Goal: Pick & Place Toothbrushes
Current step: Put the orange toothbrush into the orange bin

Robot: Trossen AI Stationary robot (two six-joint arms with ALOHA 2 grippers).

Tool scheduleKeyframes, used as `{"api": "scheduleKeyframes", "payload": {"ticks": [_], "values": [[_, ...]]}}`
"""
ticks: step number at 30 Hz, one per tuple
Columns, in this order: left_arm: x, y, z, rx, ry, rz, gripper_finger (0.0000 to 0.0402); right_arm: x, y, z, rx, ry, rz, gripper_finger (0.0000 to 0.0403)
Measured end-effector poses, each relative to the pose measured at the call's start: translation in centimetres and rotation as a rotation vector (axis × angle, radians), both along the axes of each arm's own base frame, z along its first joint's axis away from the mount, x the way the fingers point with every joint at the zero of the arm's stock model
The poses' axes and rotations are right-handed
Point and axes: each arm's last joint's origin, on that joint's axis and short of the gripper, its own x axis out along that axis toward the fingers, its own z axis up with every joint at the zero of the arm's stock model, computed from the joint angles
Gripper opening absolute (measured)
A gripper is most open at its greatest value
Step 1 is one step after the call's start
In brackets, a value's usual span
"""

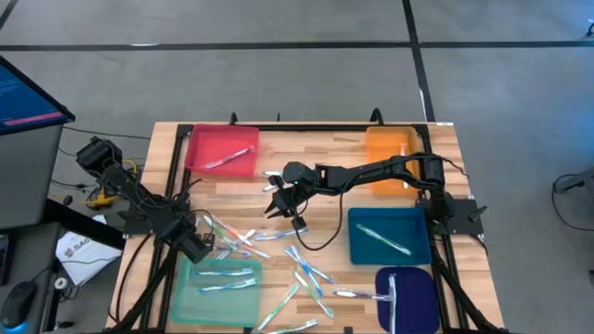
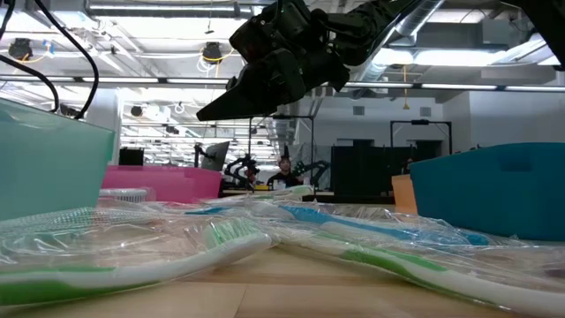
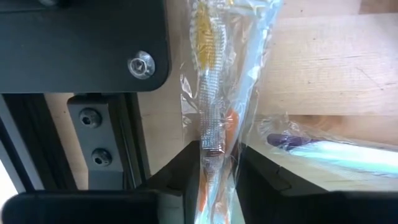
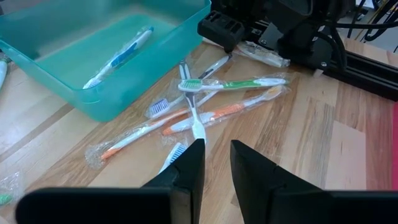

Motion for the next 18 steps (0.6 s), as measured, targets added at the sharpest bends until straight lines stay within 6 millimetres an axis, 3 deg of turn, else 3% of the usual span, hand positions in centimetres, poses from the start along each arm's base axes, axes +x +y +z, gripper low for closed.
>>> {"api": "scheduleKeyframes", "payload": {"ticks": [8,14,18], "values": [[0.11,0.02,0.18,0.018,-0.024,-0.052,0.0012,0.01,0.00,0.02,0.000,-0.002,0.000,0.0071],[0.40,0.42,0.39,0.044,-0.083,-0.069,0.0034,0.03,0.00,0.04,0.000,-0.005,0.000,0.0071],[0.65,0.74,0.40,0.049,-0.091,-0.092,0.0022,0.03,0.00,0.04,0.000,-0.006,0.000,0.0071]]}}
